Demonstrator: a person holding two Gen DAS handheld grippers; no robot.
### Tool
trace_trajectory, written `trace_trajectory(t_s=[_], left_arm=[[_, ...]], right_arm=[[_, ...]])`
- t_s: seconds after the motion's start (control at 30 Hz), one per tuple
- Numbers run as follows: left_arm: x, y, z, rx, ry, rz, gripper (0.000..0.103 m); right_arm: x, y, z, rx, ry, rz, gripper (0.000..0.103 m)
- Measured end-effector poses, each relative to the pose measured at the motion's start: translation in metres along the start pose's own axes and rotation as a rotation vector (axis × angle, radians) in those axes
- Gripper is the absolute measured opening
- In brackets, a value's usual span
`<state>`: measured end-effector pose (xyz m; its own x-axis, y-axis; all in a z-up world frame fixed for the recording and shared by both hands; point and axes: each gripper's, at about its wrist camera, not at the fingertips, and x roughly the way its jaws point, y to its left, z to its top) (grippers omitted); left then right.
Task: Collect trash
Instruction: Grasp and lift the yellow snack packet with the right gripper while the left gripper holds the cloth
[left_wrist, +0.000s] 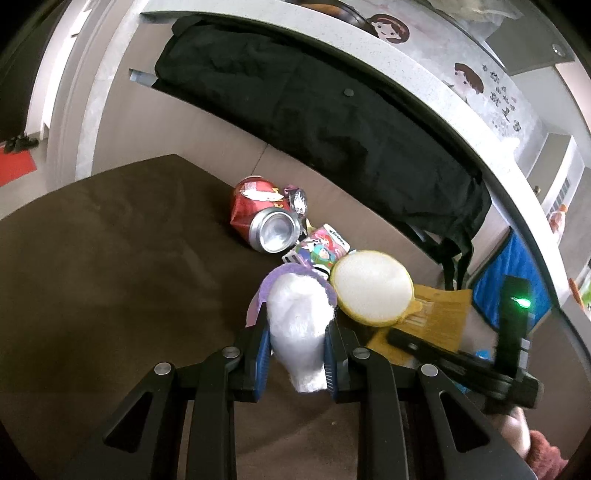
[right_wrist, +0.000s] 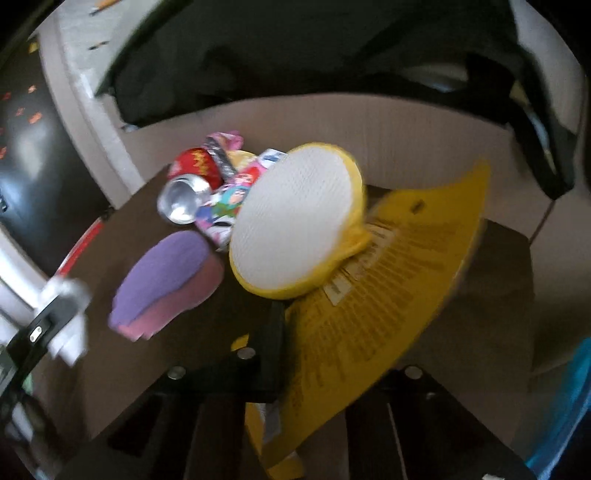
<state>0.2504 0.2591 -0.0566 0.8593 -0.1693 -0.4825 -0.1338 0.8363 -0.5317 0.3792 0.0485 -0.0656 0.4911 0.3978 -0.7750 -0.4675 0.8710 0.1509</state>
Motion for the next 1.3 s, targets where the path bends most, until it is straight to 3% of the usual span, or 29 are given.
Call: trace_trajectory(t_s=[0.43, 0.57, 0.63, 0.7, 0.77, 0.83, 1.03, 1.2, 1.3], left_arm=[[-0.02, -0.051, -0.026, 0.072, 0.066, -0.024, 0.024], [-0.032, -0.066, -0.03, 0.105, 0.063, -0.015, 0.024], [-0.037, -0.068, -0.031, 0.118, 0.061, -0.004, 0.024], [-0.042, -0.066, -0.031, 0.125, 0.06, 0.01, 0.024], [-0.045, -0.063, -0.031, 0.125, 0.063, 0.017, 0.024], [-0.045, -0.059, -0.031, 0.118, 0.065, 0.026, 0.024], [-0.038, -0.049, -0.033, 0.092, 0.088, 0.02, 0.024], [-0.033, -0.037, -0.033, 0.07, 0.103, 0.028, 0.024], [-0.029, -0.029, -0.032, 0.056, 0.11, 0.03, 0.024]], right_arm=[[-0.097, -0.02, -0.039, -0.015, -0.078, 0.15, 0.005], [-0.098, -0.025, -0.047, 0.004, -0.066, 0.181, 0.005], [-0.095, -0.026, -0.055, -0.014, -0.046, 0.155, 0.006], [-0.093, -0.026, -0.061, -0.049, -0.045, 0.077, 0.018], [-0.092, -0.028, -0.066, -0.068, -0.076, 0.014, 0.058], [-0.1, -0.033, -0.07, -0.073, -0.114, 0.015, 0.068], [-0.07, -0.037, -0.068, -0.051, -0.006, 0.09, 0.069], [-0.039, -0.036, -0.065, 0.003, 0.067, 0.113, 0.071], [-0.031, -0.022, -0.06, -0.033, 0.073, 0.092, 0.074]])
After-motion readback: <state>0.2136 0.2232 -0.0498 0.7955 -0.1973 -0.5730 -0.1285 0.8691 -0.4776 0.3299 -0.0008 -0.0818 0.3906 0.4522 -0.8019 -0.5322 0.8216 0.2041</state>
